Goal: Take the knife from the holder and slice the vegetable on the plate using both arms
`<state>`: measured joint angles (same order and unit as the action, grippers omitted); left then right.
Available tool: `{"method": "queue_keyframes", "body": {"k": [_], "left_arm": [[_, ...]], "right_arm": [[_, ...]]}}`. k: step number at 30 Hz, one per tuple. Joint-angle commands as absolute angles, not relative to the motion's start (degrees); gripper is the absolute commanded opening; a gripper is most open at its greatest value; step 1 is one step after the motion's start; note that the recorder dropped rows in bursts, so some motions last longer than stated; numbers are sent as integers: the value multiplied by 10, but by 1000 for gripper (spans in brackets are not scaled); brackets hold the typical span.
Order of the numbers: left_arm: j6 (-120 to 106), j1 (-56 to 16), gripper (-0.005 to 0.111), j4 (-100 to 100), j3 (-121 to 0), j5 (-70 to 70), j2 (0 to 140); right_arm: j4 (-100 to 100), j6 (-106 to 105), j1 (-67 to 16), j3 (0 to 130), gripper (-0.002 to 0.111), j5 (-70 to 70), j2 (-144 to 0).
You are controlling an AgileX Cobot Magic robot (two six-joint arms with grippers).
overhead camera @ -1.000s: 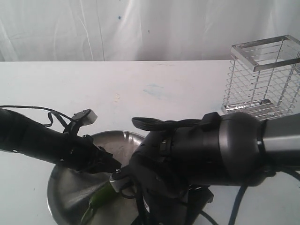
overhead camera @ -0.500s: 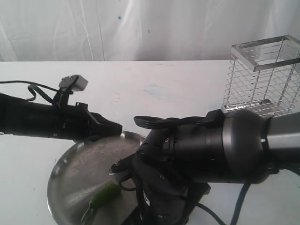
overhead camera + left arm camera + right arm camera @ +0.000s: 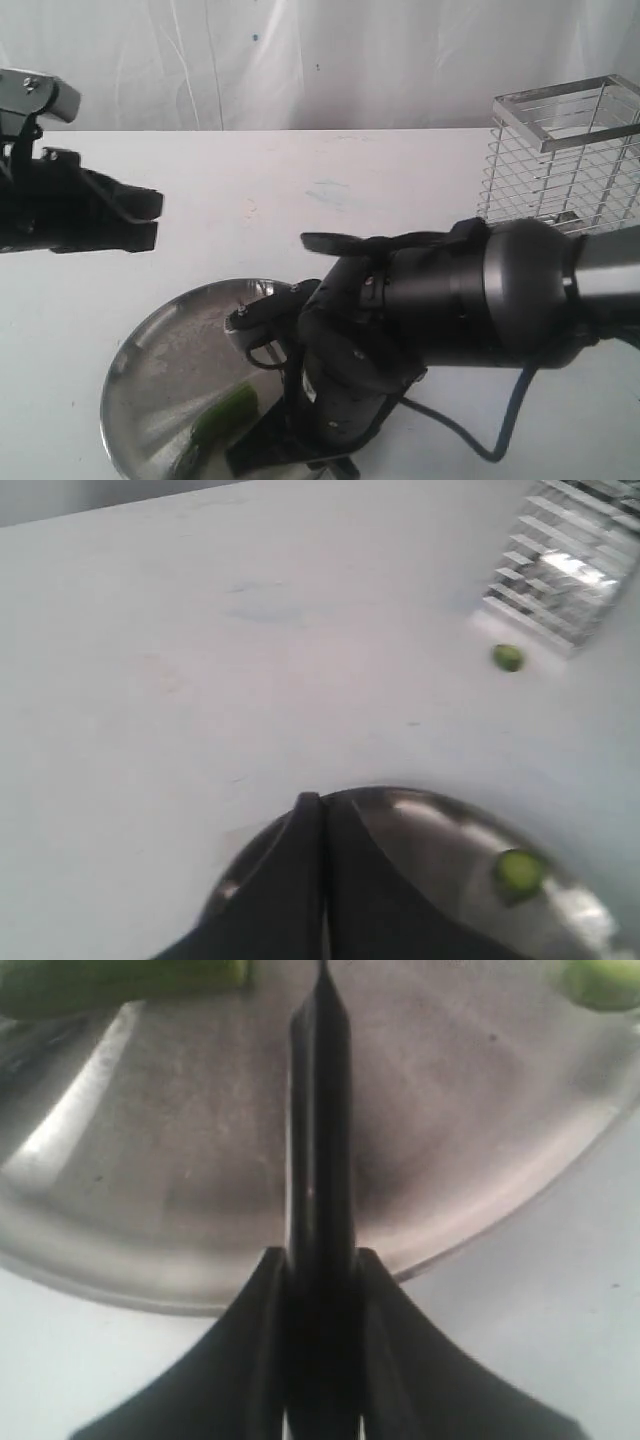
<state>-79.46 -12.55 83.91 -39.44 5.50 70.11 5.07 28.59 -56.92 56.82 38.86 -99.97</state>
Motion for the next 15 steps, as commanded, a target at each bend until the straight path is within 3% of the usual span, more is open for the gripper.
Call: {"method": "queue_keyframes", "body": {"k": [1, 5, 9, 15], "left_arm": [[-778, -127, 0, 839, -318, -139, 660], [-782, -127, 0, 776, -284, -109, 699], [-779, -127, 0, 734, -287, -69, 694], [-778, -127, 0, 777, -273, -28, 674]], "right_arm": [[33, 199, -501, 567, 0, 398, -973], [-77, 8, -456, 565, 0, 436, -920], [-79, -29, -431, 555, 0, 468, -857], [-79, -48, -405, 411, 0, 418, -795]]}}
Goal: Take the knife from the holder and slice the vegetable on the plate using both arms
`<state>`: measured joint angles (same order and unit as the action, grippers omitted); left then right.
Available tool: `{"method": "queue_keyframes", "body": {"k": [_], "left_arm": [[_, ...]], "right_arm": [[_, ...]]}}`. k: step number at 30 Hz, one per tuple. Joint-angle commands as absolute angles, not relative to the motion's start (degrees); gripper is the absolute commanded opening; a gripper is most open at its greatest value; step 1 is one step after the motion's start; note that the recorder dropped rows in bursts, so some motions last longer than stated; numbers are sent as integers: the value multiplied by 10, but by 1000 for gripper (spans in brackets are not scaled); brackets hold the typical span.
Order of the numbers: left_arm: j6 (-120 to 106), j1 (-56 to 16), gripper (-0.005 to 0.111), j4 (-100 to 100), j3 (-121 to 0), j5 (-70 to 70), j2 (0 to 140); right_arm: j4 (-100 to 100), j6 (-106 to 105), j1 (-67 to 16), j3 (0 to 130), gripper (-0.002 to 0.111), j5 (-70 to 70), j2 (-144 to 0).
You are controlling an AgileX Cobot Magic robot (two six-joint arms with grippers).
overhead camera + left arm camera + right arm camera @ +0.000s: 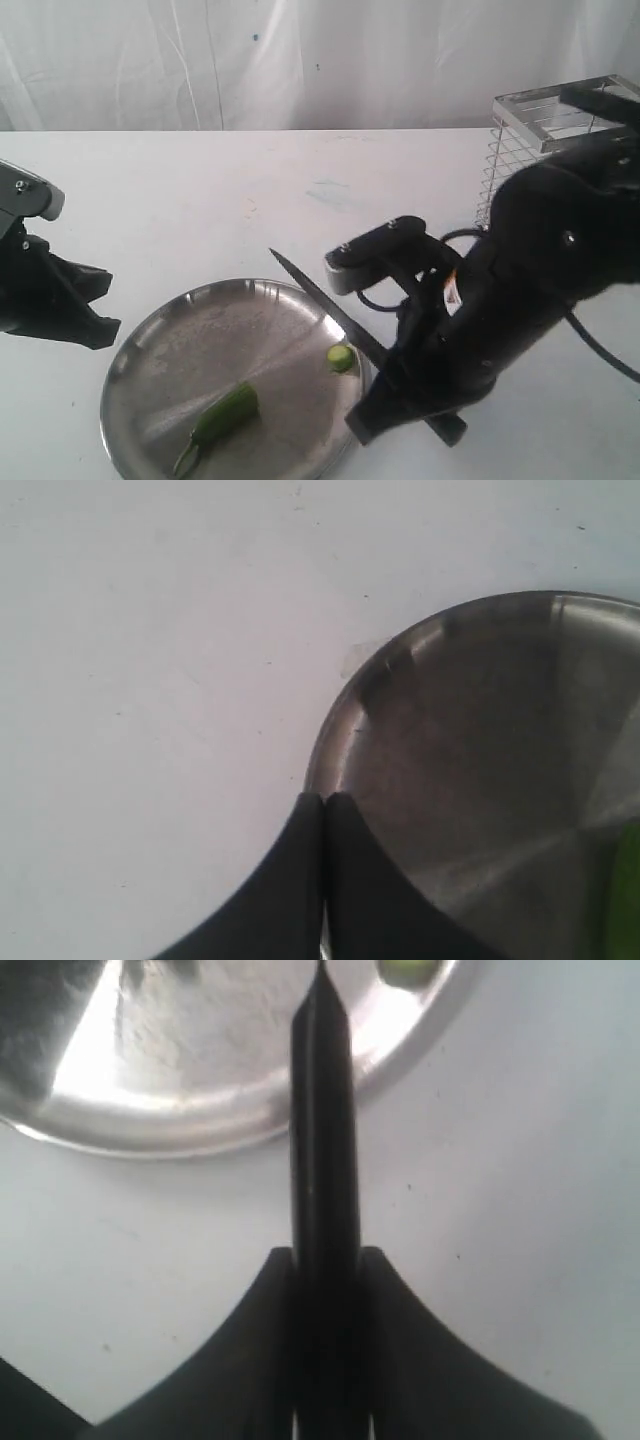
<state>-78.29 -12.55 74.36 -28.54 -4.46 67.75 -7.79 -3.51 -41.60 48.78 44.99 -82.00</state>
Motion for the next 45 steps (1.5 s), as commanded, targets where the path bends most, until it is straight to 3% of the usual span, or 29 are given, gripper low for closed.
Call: {"method": "queue_keyframes", "body": {"k": [1, 7, 13, 20, 30, 36, 45], "left_arm": [[-778, -127, 0, 816, -266, -38, 674], [-830, -127, 0, 932, -265, -70, 659], [-949, -127, 0, 999, -255, -216, 607], [-914, -127, 0, 999, -224, -190, 493], [-1060, -127, 0, 981, -222, 28, 354], [-1082, -127, 0, 911, -217, 166, 354], [-1031, -127, 0, 924, -184, -82, 355]], "right_arm": [[-82, -48, -405, 371, 0, 397, -780], [-104, -60, -405, 301, 0, 311, -678], [-39, -53, -405, 298, 0, 373, -579], [59, 0, -392, 291, 0, 346, -568], [13, -42, -370, 328, 0, 261, -649], [-186, -281, -370, 339, 0, 240, -696], [-241, -308, -348, 388, 0, 279, -791]]}}
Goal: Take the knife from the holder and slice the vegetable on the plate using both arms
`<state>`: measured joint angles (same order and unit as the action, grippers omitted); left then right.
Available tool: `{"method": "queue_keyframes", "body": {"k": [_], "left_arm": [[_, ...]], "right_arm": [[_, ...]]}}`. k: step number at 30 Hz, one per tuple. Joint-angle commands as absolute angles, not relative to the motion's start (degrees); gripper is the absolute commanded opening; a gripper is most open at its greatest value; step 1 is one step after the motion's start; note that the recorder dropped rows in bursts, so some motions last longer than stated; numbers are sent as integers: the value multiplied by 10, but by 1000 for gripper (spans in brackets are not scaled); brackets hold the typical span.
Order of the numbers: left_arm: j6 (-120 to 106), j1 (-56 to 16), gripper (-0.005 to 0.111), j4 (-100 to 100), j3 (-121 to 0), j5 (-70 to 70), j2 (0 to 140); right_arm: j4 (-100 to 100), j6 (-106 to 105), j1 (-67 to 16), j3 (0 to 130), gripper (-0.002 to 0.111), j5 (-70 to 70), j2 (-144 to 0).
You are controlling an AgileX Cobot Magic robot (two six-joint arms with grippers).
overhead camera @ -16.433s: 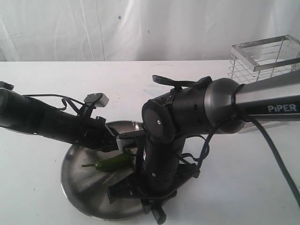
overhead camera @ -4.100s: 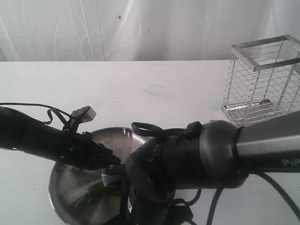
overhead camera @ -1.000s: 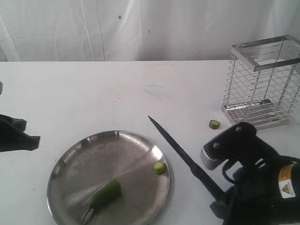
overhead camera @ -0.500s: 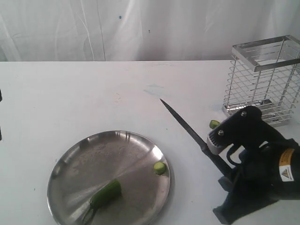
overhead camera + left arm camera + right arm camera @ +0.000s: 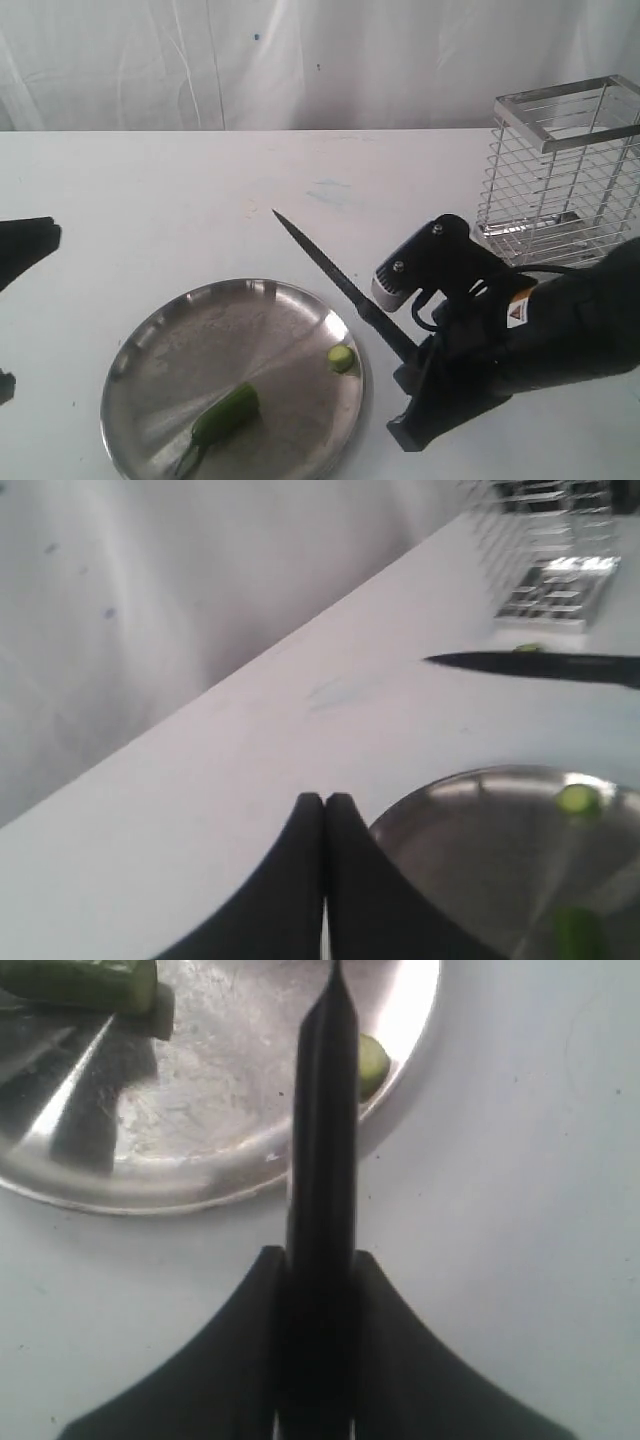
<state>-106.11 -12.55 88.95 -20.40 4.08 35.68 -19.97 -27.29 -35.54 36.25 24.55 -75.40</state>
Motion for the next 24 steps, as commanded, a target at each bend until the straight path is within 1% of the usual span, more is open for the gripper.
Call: {"method": "queue_keyframes", "body": {"k": [1, 5, 14, 24], "left_arm": [[-1021, -127, 0, 925, -181, -106, 355], [-999, -127, 0, 925, -179, -139, 355], [-997, -127, 0, 890, -179, -44, 355], [-999, -127, 0, 890, -177, -45, 355]], "right_arm": [[-256, -336, -348, 396, 0, 288, -798], [-307, -393, -348, 407, 0, 278, -818], [-359, -388, -348, 420, 0, 129, -847], [-363, -386, -348, 441, 0, 147, -882]]}}
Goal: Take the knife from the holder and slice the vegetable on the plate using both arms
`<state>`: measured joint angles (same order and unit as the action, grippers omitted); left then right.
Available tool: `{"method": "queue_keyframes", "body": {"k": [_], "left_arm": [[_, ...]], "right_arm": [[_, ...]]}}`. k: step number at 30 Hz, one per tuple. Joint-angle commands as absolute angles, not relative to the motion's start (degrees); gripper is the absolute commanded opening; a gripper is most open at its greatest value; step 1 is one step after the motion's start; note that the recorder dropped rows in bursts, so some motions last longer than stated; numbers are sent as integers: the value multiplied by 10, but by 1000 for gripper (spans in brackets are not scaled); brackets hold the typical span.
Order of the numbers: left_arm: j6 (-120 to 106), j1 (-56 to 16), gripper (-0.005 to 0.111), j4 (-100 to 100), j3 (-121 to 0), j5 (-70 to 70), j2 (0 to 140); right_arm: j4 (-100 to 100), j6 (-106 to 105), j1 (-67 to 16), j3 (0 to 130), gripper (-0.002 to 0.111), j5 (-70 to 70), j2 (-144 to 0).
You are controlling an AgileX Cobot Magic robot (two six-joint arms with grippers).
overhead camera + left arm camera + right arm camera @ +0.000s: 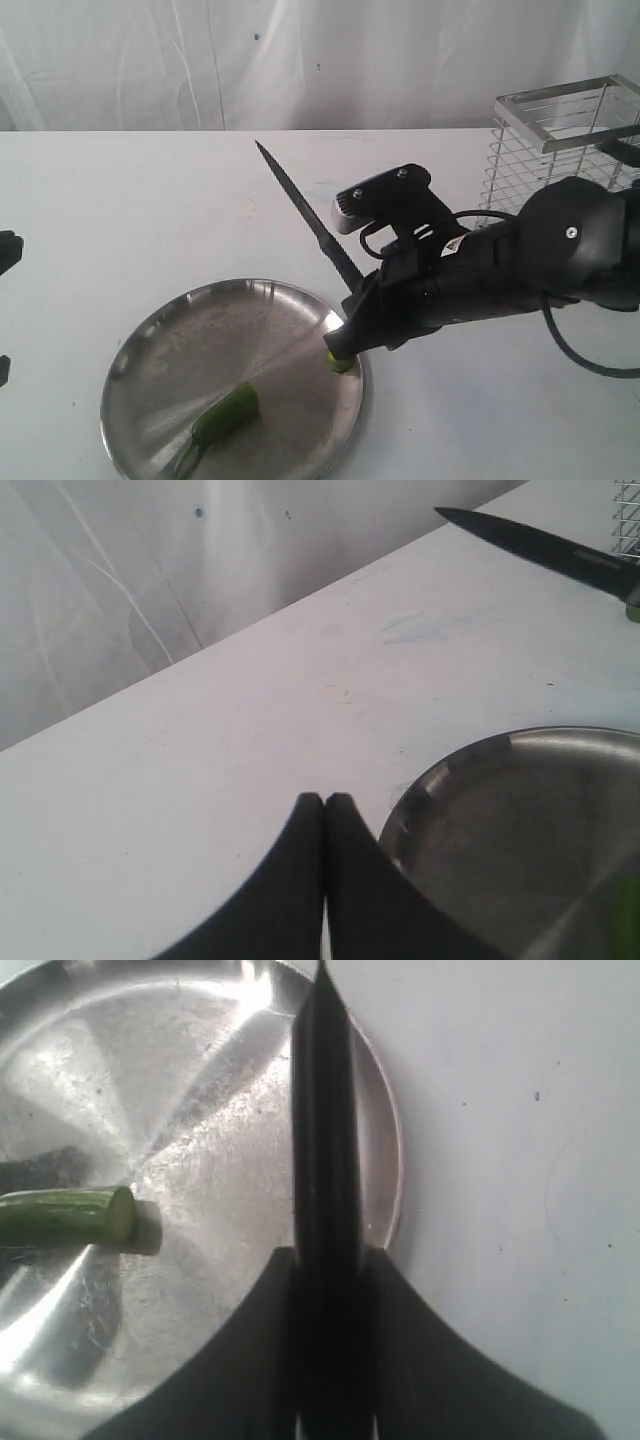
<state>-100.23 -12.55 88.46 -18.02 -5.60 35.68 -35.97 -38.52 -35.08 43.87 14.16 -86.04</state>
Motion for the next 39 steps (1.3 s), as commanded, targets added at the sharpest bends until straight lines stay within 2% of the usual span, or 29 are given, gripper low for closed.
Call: {"method": "queue_keyframes", "body": {"k": [1, 12, 20, 31, 39], "left_arm": [[-999, -127, 0, 890, -177, -45, 355], [-999, -127, 0, 890, -165, -45, 355], [-1000, -127, 0, 890, -165, -45, 355], [-1001, -127, 0, 890, -165, -45, 355], [-1001, -127, 0, 890, -165, -45, 355]], "right_arm": [[-373, -366, -348, 446, 0, 154, -892], [-390, -347, -291, 563, 0, 372, -976], [-412, -348, -268, 588, 0, 385, -1017], [-570, -541, -269, 588, 0, 494, -1064], [-582, -541, -269, 588, 20, 476, -1073]]}}
